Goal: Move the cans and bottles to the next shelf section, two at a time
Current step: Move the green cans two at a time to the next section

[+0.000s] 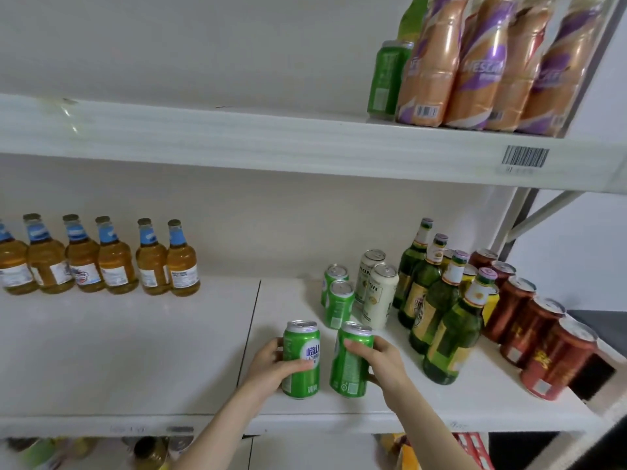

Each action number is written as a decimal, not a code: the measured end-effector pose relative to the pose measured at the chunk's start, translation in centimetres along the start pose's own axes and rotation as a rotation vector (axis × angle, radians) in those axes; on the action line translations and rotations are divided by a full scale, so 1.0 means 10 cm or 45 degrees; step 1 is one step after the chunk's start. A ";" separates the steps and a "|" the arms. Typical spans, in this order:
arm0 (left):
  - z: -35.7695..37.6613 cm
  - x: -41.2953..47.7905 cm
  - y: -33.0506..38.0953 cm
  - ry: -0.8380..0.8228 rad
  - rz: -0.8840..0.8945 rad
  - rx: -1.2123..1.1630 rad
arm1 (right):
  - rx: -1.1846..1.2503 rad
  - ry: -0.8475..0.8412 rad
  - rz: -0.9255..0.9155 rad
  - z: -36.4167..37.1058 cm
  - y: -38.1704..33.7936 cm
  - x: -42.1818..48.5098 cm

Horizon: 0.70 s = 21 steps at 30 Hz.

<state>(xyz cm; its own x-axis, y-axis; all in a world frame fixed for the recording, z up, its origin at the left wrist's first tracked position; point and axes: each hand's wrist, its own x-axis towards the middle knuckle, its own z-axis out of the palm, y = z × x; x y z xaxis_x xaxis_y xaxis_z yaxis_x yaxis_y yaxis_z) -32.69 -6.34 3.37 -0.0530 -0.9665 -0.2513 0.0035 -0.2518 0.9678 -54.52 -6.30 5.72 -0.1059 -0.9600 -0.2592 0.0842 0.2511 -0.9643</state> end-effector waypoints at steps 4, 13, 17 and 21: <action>0.20 -0.01 -0.06 0.039 0.006 -0.015 | -0.017 -0.067 -0.003 -0.15 0.00 0.16; 0.18 0.19 -0.05 0.149 -0.010 -0.047 | -0.089 -0.093 -0.060 -0.08 0.08 0.64; 0.11 0.30 -0.06 0.154 -0.013 -0.039 | -0.071 -0.075 -0.091 -0.04 0.11 0.79; 0.05 0.38 -0.08 0.135 -0.018 -0.032 | -0.073 -0.079 -0.130 -0.03 0.14 0.93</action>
<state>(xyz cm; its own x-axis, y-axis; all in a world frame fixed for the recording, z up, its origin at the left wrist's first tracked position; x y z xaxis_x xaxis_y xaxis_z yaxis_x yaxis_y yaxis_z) -33.44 -9.76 1.62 0.0524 -0.9625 -0.2663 0.0285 -0.2651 0.9638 -55.73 -14.88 1.98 -0.0493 -0.9863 -0.1577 0.0194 0.1569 -0.9874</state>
